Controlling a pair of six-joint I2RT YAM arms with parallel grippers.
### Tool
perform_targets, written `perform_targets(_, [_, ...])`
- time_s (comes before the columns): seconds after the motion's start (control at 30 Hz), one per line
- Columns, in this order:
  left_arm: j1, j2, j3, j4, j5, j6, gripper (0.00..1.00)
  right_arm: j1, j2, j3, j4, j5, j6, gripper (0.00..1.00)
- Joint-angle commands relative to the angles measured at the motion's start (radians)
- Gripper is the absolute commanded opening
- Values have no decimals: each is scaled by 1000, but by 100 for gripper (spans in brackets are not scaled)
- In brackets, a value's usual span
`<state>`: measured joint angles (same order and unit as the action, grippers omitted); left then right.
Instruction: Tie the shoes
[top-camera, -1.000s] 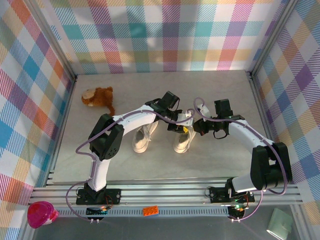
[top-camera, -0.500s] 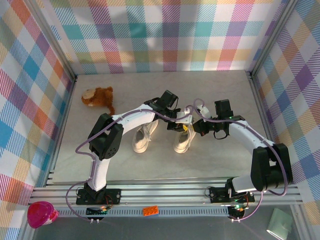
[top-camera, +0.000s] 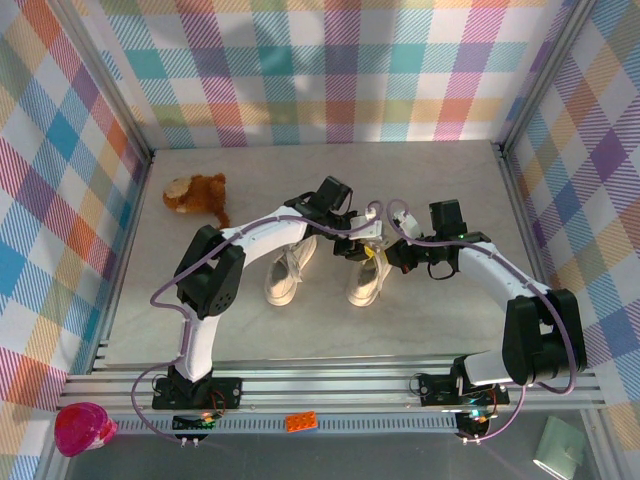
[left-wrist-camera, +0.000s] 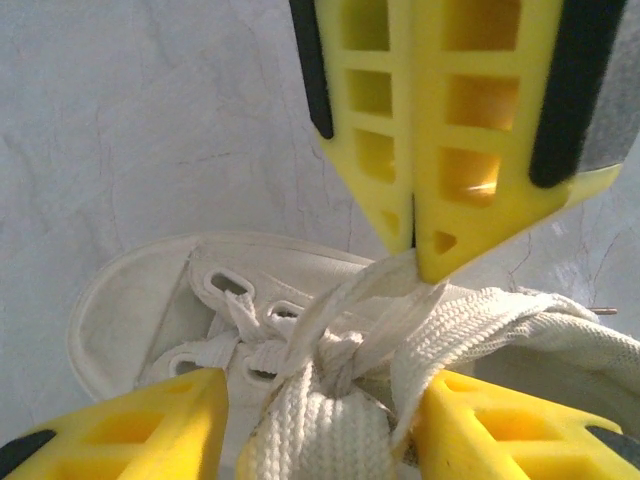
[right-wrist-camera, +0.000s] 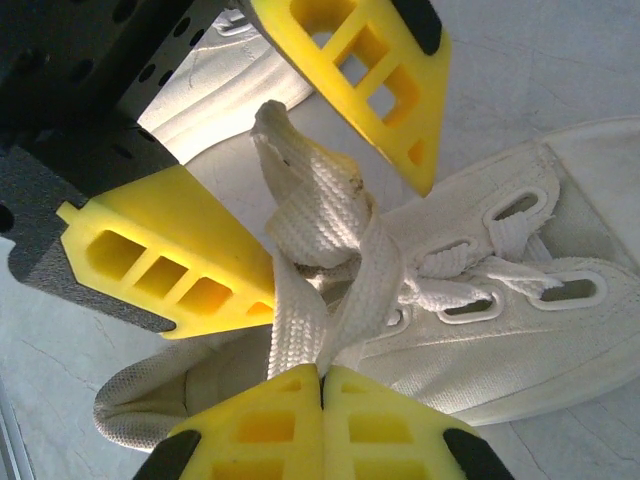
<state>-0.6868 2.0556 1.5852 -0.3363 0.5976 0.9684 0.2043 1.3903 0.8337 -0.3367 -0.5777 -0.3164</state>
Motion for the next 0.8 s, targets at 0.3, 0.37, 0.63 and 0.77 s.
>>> perform_targets(0.3, [10, -16, 59, -77, 48, 72, 60, 6, -24, 6, -9, -21, -18, 0])
perform_targets(0.37, [9, -17, 63, -88, 48, 85, 61, 6, -24, 8, -12, -21, -20, 0])
perform_targets(0.63, [4, 8, 93, -94, 52, 79, 63, 6, -27, 4, -13, -27, -21, 0])
perform_targets(0.77, [3, 21, 105, -76, 60, 57, 63, 6, -27, 7, -16, -28, -23, 0])
